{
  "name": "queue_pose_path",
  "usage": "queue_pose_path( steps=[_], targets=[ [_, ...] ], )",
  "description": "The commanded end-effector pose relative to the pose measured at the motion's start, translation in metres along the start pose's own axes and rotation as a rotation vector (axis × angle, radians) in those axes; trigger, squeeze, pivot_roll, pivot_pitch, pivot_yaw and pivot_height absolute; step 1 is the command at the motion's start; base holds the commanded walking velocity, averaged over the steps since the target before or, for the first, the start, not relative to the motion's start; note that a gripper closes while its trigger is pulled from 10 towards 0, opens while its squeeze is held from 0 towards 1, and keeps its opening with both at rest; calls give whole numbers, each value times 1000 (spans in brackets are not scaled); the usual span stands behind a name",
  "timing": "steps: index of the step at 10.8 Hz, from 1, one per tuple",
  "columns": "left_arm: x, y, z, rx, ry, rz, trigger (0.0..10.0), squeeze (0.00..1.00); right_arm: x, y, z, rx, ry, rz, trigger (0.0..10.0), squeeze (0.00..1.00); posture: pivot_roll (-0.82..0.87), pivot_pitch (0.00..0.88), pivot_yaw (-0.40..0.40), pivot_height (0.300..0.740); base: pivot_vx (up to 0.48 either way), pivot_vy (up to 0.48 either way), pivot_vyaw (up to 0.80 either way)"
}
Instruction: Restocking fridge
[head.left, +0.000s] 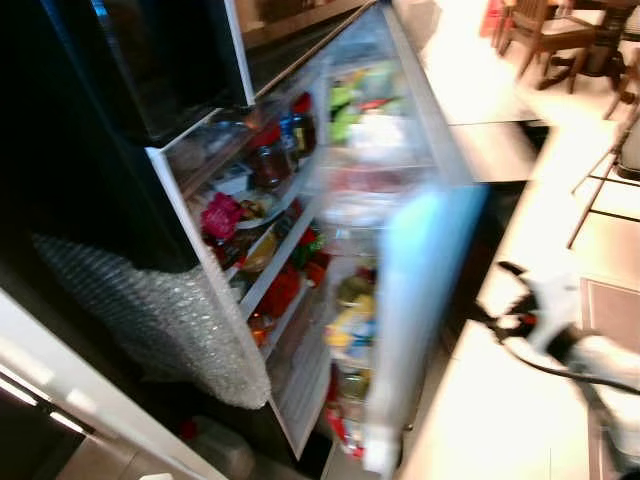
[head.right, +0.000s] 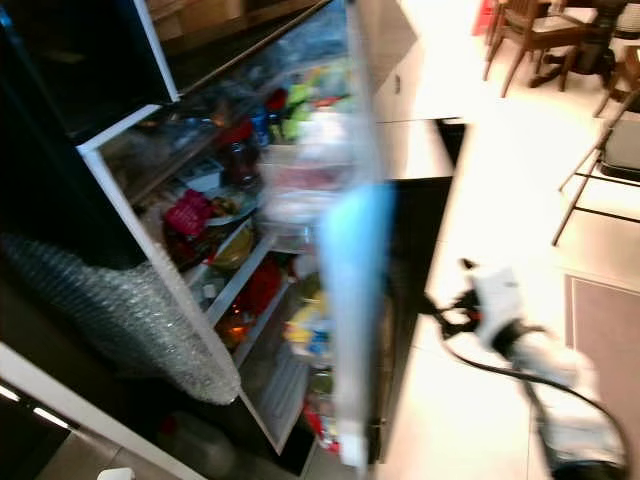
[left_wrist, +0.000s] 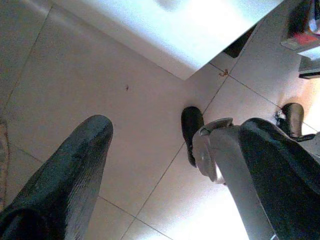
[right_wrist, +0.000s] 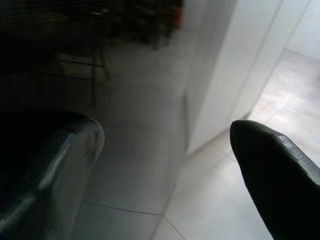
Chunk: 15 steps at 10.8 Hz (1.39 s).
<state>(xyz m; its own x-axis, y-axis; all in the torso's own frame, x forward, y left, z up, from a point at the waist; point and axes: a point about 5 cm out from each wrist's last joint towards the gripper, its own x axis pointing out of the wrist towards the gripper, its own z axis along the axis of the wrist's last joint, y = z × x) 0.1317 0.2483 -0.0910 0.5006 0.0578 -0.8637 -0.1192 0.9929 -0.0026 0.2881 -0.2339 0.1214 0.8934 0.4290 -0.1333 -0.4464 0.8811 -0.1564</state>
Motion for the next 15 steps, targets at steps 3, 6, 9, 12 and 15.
queue_pose_path(
  steps=[3,6,9,12,15],
  targets=[
    [-2,6,-3,13,14,10,10000,0,42,51,27,5,-118,155,10000,0,-126,0,84,740,0,0,0],
    [-2,5,-3,12,13,8,10000,0,67,86,37,18,-151,258,10000,0,-119,0,70,740,0,0,0],
    [-1,4,-3,-4,10,9,10000,0,71,96,36,22,-145,283,10000,0,-110,0,59,740,0,0,0],
    [-1,2,-3,-8,11,8,10000,0,63,87,29,20,-123,254,10000,0,-123,0,55,740,0,0,0],
    [-1,1,-3,-14,12,6,10000,0,55,79,26,35,-112,217,10000,0,-126,0,49,740,0,0,0]
  ],
)
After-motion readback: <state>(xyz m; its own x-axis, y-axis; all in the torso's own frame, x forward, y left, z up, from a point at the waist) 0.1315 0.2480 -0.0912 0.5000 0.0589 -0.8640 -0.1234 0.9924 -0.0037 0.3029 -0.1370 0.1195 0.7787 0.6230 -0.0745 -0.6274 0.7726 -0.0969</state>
